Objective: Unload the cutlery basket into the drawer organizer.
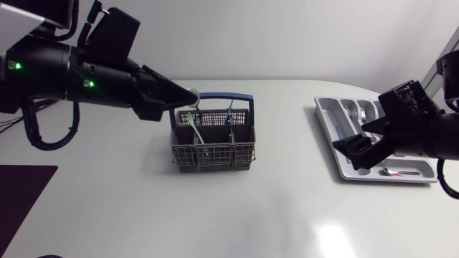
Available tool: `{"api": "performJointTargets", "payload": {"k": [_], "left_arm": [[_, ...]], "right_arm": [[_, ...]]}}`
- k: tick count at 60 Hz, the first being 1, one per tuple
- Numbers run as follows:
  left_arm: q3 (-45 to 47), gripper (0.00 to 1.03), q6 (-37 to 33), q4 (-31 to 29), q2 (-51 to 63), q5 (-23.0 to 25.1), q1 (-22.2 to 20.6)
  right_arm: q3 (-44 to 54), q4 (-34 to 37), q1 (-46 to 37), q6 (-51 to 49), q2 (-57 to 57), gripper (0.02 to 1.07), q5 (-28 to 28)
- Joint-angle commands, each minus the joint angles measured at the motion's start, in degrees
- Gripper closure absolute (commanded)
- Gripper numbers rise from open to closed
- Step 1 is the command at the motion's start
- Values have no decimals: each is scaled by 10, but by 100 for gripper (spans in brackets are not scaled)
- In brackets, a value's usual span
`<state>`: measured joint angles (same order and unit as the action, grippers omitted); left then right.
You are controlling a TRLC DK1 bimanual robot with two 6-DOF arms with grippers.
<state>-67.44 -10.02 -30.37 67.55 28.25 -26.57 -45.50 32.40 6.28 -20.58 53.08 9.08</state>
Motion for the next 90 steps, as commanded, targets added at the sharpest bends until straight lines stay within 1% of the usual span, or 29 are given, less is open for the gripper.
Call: {"api": "performJointTargets", "payload": {"k": [1,16,22,26,33,42,45,48,53,59,67,73,77,79,90], "left_arm": [[24,100,12,-9,-7,32,-9],[65,100,-33,-7,0,102,-59],[65,100,-39,-7,14,134,-67],[64,100,-45,-7,21,142,-80],[59,100,-51,-9,36,159,-96],[57,100,-66,-17,51,165,-124],[56,100,-74,-24,57,165,-129],[54,100,-81,-31,62,166,-133],[49,100,-83,-38,68,175,-133],[44,100,-87,-43,70,175,-132],[39,100,-90,-49,72,175,-133],[37,100,-90,-49,74,176,-133],[36,100,-91,-49,78,178,-133],[36,100,-91,-48,80,178,-133],[35,100,-92,-47,86,179,-134]], "right_arm": [[19,5,26,5,-9,7,23],[51,-35,131,-24,-19,7,86],[62,-58,160,-35,-18,7,114],[71,-75,192,-45,-18,7,117],[88,-130,237,-62,-15,7,119],[87,-149,263,-90,5,9,150],[87,-150,274,-102,10,13,159],[88,-154,283,-110,14,14,163],[93,-160,288,-124,20,22,175],[96,-165,294,-133,27,38,192],[100,-168,298,-136,27,58,202],[100,-169,303,-135,27,67,204],[98,-169,306,-133,27,77,205],[98,-169,309,-133,26,80,205],[99,-168,323,-124,26,80,205]]}}
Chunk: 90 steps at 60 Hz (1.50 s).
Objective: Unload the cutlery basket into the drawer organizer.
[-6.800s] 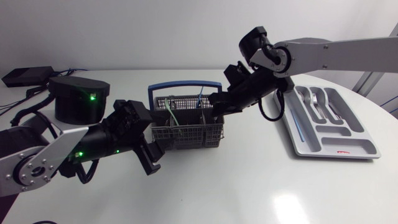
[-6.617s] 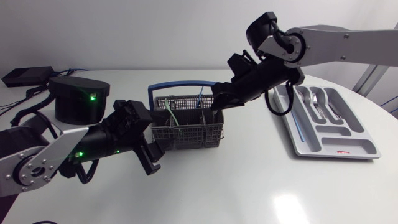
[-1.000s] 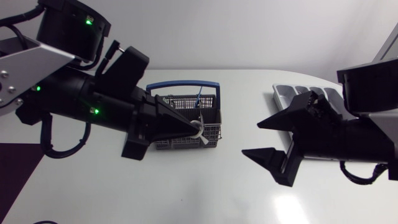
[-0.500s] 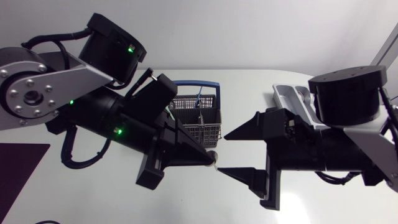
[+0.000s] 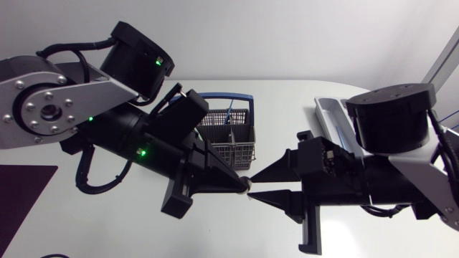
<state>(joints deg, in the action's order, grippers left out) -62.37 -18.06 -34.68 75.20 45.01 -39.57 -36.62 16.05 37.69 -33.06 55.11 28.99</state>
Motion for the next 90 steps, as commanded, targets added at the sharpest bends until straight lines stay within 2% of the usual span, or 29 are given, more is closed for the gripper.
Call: {"api": "performJointTargets", "payload": {"k": [1,8,15,21,33,40,43,48,54,56,61,71,84,90], "left_arm": [[-16,100,-12,-4,9,11,-4],[-18,100,-12,-3,9,11,-4],[-19,100,-12,-4,9,11,-5],[-18,100,-12,-4,8,11,-5],[-19,100,-11,-4,6,12,-6],[-21,99,-9,-4,1,13,-3],[-21,90,-8,-4,-2,13,-2],[-24,70,-7,-4,-10,13,4],[-36,43,-3,-2,-24,12,24],[-43,37,0,-1,-30,12,34],[-59,33,8,5,-38,13,61],[-65,32,23,22,-60,10,122],[-27,32,11,46,-62,-47,185],[-9,32,9,58,-60,-77,195]], "right_arm": [[9,-4,9,2,7,80,5],[8,-2,13,5,10,80,5],[9,-1,20,7,17,86,5],[10,-1,24,9,28,96,5],[12,-8,24,19,33,102,-1],[16,-16,23,26,36,102,-11],[18,-16,23,26,38,102,-14],[22,-14,23,26,36,102,-19],[26,-4,22,26,33,102,-28],[28,-1,19,26,32,102,-33],[34,5,10,22,30,102,-46],[40,32,-78,-6,-5,102,-69],[30,50,-303,-88,-7,102,-97],[32,26,-396,-126,11,102,-124]]}}
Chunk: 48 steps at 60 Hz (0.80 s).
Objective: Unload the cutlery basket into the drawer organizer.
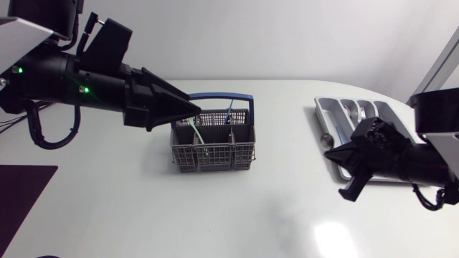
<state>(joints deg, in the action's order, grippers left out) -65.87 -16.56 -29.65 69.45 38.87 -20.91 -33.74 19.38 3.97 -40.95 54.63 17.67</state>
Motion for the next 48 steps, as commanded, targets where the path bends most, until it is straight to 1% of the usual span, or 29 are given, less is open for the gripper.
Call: {"api": "performJointTargets", "payload": {"k": [1,11,14,19,24,26,35,39,43,48], "left_arm": [[28,32,-6,9,-3,-20,10],[41,32,-15,13,6,-48,17],[43,32,-16,14,10,-51,20],[49,32,-16,22,17,-76,20],[51,32,-16,25,22,-91,19],[54,32,-16,27,25,-106,17],[59,32,-16,28,34,-135,17],[63,32,-16,29,35,-142,19],[66,32,-16,30,35,-147,22],[72,32,-17,32,35,-151,22]], "right_arm": [[2,-11,-75,-53,20,102,-12],[-27,-50,-226,-94,96,102,-23],[-37,-62,-253,-107,120,102,-33],[-49,-95,-293,-119,160,102,-54],[-57,-126,-315,-128,200,102,-74],[-58,-145,-320,-134,217,102,-85],[-63,-225,-337,-150,284,102,-134],[-63,-261,-344,-160,308,102,-156],[-69,-281,-350,-172,341,102,-177],[-70,-306,-353,-187,371,102,-190]]}}
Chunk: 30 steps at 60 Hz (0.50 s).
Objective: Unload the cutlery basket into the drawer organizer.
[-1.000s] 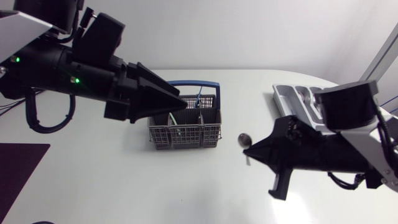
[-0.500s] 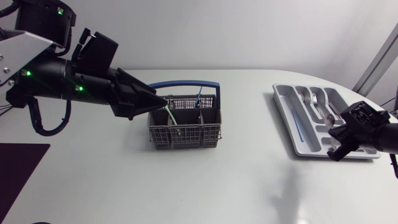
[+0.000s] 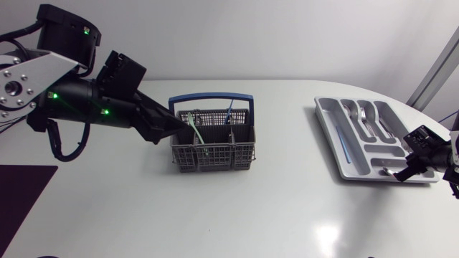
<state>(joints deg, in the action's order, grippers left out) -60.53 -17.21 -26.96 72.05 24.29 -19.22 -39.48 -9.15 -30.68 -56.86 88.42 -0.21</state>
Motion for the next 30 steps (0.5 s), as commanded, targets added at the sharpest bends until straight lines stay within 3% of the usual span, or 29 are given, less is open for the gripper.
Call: {"api": "performJointTargets", "payload": {"k": [1,17,30], "left_arm": [[19,32,-10,5,9,-5,5],[28,32,-11,5,11,-23,5],[34,32,-12,8,12,-35,5]], "right_arm": [[-13,-25,-8,-29,39,102,-14],[-15,-35,-18,-53,76,97,-30],[-3,-25,-30,-60,47,38,-30]]}}
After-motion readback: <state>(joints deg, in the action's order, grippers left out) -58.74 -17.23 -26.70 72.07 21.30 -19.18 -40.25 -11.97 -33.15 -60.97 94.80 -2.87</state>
